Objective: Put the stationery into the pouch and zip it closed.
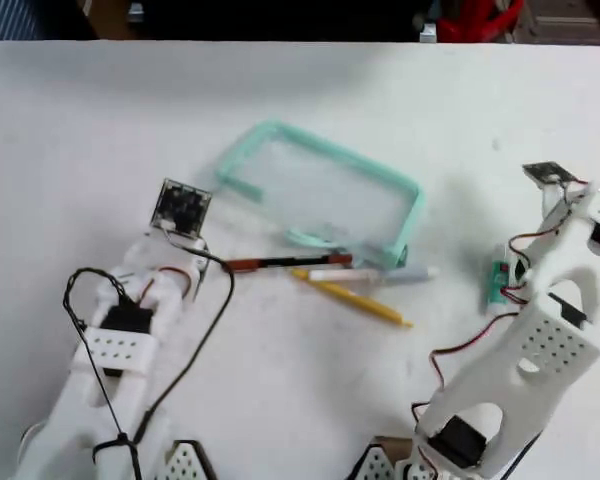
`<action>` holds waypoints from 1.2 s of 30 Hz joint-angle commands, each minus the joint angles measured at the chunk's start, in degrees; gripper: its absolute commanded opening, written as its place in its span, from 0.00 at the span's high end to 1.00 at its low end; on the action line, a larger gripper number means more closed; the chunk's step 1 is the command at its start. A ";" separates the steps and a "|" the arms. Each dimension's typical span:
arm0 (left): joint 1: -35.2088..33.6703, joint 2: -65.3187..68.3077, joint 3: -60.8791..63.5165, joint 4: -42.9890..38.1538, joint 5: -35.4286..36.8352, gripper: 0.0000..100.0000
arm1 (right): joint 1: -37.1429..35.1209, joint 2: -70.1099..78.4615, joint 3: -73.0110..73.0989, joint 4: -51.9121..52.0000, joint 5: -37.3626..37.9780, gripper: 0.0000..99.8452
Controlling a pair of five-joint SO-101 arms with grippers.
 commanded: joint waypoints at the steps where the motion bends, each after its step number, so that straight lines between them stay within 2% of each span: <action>1: 0.13 -0.31 -1.23 -1.41 -0.26 0.91 | -9.63 0.22 0.70 2.86 -6.95 0.98; 7: 0.13 -0.22 -1.23 -1.49 -0.44 0.91 | -22.02 -3.91 2.81 8.13 -10.11 0.98; 10: 0.13 -0.22 -1.32 -1.49 -0.44 0.91 | -25.01 -9.10 6.33 8.75 -10.81 0.98; 18: 0.13 -0.31 -1.32 -1.49 -0.35 0.91 | -21.41 -23.69 13.10 4.35 -12.92 0.98; 29: 0.13 -0.31 -1.23 -1.49 -0.26 0.91 | -19.82 -35.47 17.05 4.79 -12.48 0.98; 34: 0.13 -0.31 -1.23 -1.49 -0.26 0.91 | -21.58 -51.12 28.92 -0.92 -11.87 0.98; 36: 0.13 -0.31 -1.23 -1.49 -0.26 0.91 | -22.90 -58.15 36.40 -4.88 -9.05 0.98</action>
